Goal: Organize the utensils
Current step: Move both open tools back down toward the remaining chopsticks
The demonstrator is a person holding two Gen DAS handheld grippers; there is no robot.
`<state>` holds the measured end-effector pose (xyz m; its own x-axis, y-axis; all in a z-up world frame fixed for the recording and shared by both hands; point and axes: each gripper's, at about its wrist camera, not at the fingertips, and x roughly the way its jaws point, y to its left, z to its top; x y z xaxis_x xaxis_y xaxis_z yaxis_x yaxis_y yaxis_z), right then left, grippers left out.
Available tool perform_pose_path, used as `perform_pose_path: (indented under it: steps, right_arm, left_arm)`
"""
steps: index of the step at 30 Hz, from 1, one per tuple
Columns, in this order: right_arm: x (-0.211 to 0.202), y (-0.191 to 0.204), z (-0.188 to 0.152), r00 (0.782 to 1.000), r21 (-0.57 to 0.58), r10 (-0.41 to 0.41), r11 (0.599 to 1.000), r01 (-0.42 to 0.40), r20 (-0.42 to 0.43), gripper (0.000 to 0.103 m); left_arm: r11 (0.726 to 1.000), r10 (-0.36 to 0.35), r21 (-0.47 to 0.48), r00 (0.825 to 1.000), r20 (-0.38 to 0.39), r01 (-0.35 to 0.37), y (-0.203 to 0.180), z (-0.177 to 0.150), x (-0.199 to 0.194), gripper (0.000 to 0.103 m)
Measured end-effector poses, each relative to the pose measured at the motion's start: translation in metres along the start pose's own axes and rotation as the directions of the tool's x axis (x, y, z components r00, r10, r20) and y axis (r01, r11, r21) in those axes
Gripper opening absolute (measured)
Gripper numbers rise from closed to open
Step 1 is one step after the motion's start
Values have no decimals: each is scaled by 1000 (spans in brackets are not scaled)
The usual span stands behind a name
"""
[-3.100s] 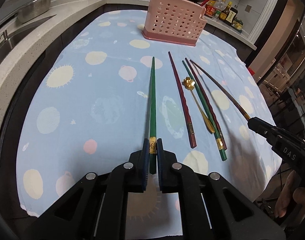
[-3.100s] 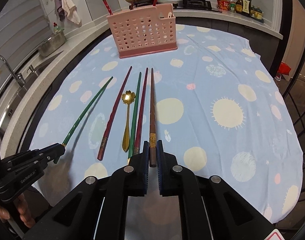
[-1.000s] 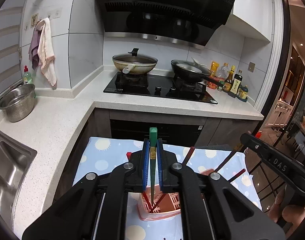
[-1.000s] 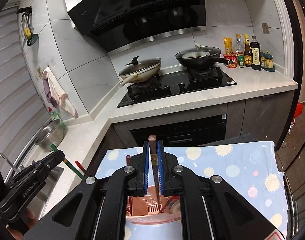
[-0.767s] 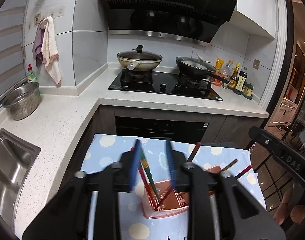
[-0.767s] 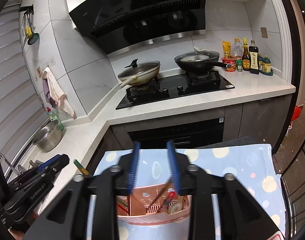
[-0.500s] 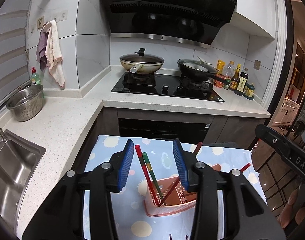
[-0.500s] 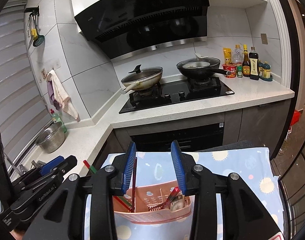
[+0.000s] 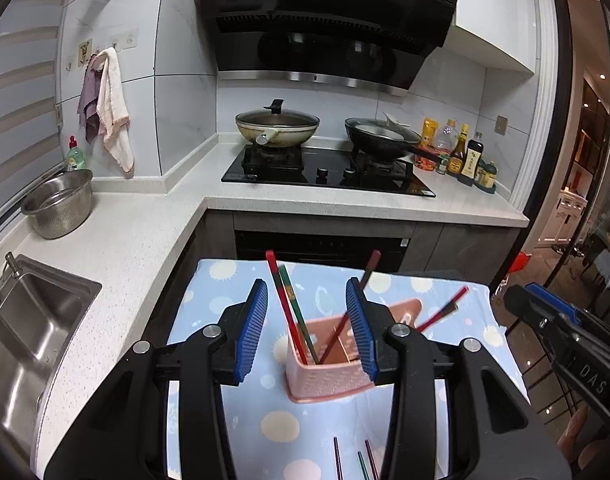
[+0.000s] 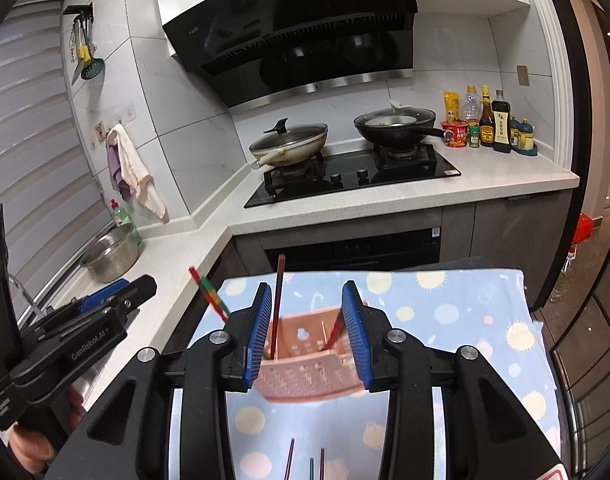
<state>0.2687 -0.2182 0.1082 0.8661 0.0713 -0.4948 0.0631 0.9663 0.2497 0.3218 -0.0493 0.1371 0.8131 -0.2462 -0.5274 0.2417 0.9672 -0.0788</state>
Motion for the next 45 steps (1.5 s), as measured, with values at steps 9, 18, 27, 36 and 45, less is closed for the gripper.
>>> perform_pose_path:
  steps: [9, 18, 27, 36, 45]
  right_arm:
    - [-26, -7, -68, 994, -6, -25, 1000, 24, -104, 36]
    - [-45, -21, -139, 977, -6, -54, 999, 54, -205, 36]
    - [-53, -23, -207, 950, -12, -62, 998, 62, -307, 36]
    - [-54, -17, -254, 922, -31, -68, 998, 60, -382, 36]
    - [-53, -17, -283, 901, -42, -72, 997, 60, -427, 36]
  left_arm:
    - [1000, -20, 7, 998, -68, 21, -11, -59, -24, 39]
    - [999, -41, -1, 985, -167, 41, -19, -130, -37, 39]
    - [1000, -29, -7, 962, -270, 28, -15, -202, -44, 39]
    - [1000, -22, -7, 932, -362, 21, -11, -261, -43, 39]
    - [999, -39, 3, 907, -419, 45, -18, -299, -46, 39]
